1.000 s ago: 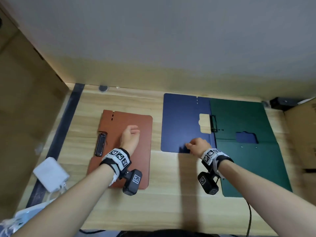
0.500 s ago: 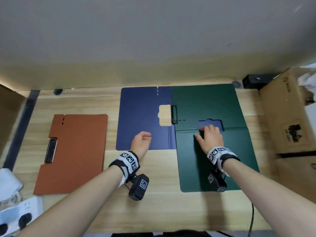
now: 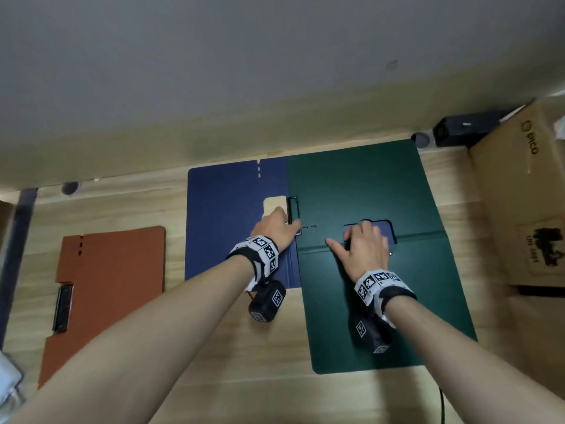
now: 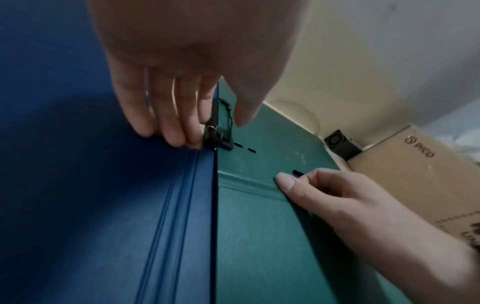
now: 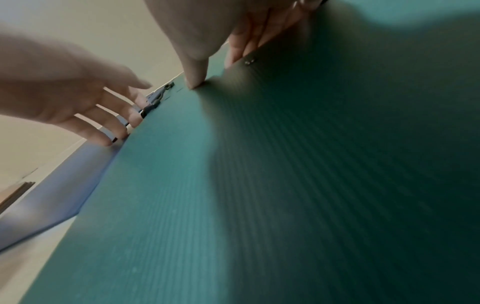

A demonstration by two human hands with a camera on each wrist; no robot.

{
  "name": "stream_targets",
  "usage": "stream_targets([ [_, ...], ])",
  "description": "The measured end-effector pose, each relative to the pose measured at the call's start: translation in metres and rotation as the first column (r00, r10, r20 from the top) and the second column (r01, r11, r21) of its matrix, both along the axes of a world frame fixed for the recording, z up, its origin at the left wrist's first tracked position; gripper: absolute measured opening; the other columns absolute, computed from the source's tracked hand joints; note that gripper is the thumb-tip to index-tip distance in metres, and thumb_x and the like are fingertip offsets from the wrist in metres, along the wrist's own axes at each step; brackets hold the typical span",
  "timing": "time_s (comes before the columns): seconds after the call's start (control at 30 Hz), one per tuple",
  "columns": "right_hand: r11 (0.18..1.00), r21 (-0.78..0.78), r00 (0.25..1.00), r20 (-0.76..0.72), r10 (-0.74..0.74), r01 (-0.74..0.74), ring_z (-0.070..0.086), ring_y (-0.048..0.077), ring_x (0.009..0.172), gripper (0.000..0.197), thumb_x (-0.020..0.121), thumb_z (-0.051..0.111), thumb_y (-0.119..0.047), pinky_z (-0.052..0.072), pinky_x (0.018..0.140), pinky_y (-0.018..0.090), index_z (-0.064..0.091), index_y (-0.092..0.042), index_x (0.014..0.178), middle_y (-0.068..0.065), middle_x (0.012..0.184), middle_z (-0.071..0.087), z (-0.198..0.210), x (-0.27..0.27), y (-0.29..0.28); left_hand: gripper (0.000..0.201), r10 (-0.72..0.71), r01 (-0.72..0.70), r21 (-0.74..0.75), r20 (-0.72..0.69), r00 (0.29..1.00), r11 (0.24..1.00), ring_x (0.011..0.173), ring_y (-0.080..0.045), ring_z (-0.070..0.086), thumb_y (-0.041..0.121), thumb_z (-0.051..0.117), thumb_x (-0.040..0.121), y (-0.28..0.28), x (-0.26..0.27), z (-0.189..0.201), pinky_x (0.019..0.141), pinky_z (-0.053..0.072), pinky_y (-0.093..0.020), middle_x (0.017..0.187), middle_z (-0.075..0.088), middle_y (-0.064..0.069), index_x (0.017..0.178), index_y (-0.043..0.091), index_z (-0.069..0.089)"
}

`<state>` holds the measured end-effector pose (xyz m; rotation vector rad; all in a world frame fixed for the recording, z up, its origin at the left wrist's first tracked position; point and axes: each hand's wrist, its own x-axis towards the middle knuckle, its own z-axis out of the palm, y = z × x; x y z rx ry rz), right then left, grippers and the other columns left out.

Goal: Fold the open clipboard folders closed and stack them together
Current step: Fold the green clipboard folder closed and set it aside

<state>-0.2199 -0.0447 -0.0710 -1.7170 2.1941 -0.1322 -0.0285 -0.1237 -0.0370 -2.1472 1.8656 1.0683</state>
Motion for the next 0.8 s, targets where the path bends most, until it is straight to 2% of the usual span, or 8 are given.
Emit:
stream_targets([
  [0.07, 1.000, 0.014, 0.999, 0.046, -0.027, 0.026, 0.048, 0.023, 0.097, 0.047, 0.081, 0.055, -0.068, 0.036, 0.082, 0.037, 0.060, -0.021, 0.086, -0.001, 0.098, 0.053, -0.004, -0.002, -0.003, 0.045, -0.086, 0.089, -0.019, 0.105, 0.991, 0.996, 0.084, -0.033, 0.059, 0.060, 0.045, 0.087, -0.012, -0.007, -0.006, 0.068, 0.045, -0.035, 0.095, 0.064, -0.008, 0.092, 0.016, 0.052],
  [0.2, 0.998, 0.033, 0.991, 0.120, -0.065, 0.061, 0.047, 0.022, 0.097, 0.044, 0.077, 0.061, -0.066, 0.037, 0.083, 0.037, 0.059, -0.022, 0.081, -0.003, 0.095, 0.052, -0.008, -0.006, -0.006, 0.053, -0.207, 0.237, -0.080, 0.274, 0.939, 0.968, 0.082, -0.033, 0.061, 0.060, 0.034, 0.094, -0.020, -0.011, -0.012, 0.066, 0.042, -0.033, 0.093, 0.067, -0.010, 0.086, 0.013, 0.056],
  [0.33, 0.996, 0.024, 0.983, 0.164, -0.084, 0.081, 0.046, 0.020, 0.095, 0.043, 0.076, 0.064, -0.065, 0.036, 0.081, 0.035, 0.058, -0.022, 0.079, -0.005, 0.093, 0.051, -0.010, -0.006, -0.006, 0.039, -0.333, 0.399, -0.122, 0.365, 0.869, 0.909, 0.082, -0.034, 0.063, 0.039, 0.034, 0.100, -0.019, -0.016, -0.005, 0.063, 0.040, -0.033, 0.092, 0.069, -0.013, 0.084, 0.010, 0.055],
  [0.43, 0.995, 0.003, 0.975, 0.196, -0.101, 0.103, 0.046, 0.020, 0.093, 0.042, 0.076, 0.065, -0.063, 0.034, 0.079, 0.033, 0.056, -0.022, 0.080, -0.004, 0.093, 0.050, -0.010, -0.008, -0.003, 0.016, -0.467, 0.532, -0.061, 0.402, 0.787, 0.844, 0.088, -0.035, 0.065, 0.013, 0.045, 0.096, -0.015, -0.012, -0.004, 0.065, 0.046, -0.038, 0.099, 0.068, -0.013, 0.102, 0.005, 0.057],
  [0.53, 0.997, 0.005, 0.981, 0.178, -0.073, 0.073, 0.046, 0.021, 0.091, 0.041, 0.080, 0.063, -0.059, 0.036, 0.079, 0.035, 0.054, -0.020, 0.083, -0.003, 0.093, 0.048, -0.006, -0.009, 0.005, 0.026, -0.453, 0.489, -0.032, 0.328, 0.829, 0.872, 0.091, -0.037, 0.064, 0.021, 0.037, 0.100, -0.017, -0.007, -0.001, 0.069, 0.047, -0.040, 0.103, 0.067, -0.015, 0.103, 0.004, 0.057],
  [0.67, 0.999, 0.003, 0.976, 0.210, -0.053, 0.053, 0.046, 0.023, 0.078, 0.039, 0.083, 0.065, -0.052, 0.034, 0.072, 0.033, 0.052, -0.015, 0.087, 0.000, 0.094, 0.046, 0.010, -0.016, 0.017, 0.040, -0.261, 0.256, 0.053, 0.163, 0.951, 0.965, 0.094, -0.035, 0.059, 0.029, 0.025, 0.100, -0.021, -0.002, 0.009, 0.076, 0.041, -0.034, 0.113, 0.065, -0.018, 0.104, 0.005, 0.058],
  [0.73, 1.000, 0.007, 0.977, 0.213, -0.020, 0.019, 0.042, 0.022, 0.070, 0.040, 0.084, 0.064, -0.052, 0.035, 0.071, 0.034, 0.052, -0.014, 0.090, 0.002, 0.096, 0.047, 0.020, -0.021, 0.023, 0.041, -0.237, 0.233, 0.040, 0.153, 0.960, 0.972, 0.098, -0.037, 0.059, 0.032, 0.023, 0.100, -0.013, 0.006, 0.015, 0.079, 0.044, -0.036, 0.117, 0.063, -0.019, 0.110, 0.006, 0.053],
  [0.8, 0.999, -0.008, 0.978, 0.203, 0.050, -0.049, 0.044, 0.026, 0.068, 0.041, 0.083, 0.064, -0.053, 0.038, 0.071, 0.036, 0.051, -0.014, 0.089, 0.003, 0.096, 0.047, 0.029, -0.022, 0.028, 0.034, -0.231, 0.239, -0.034, 0.151, 0.961, 0.970, 0.098, -0.037, 0.061, 0.031, 0.032, 0.097, 0.001, 0.013, 0.023, 0.081, 0.050, -0.041, 0.118, 0.063, -0.018, 0.119, 0.009, 0.045],
])
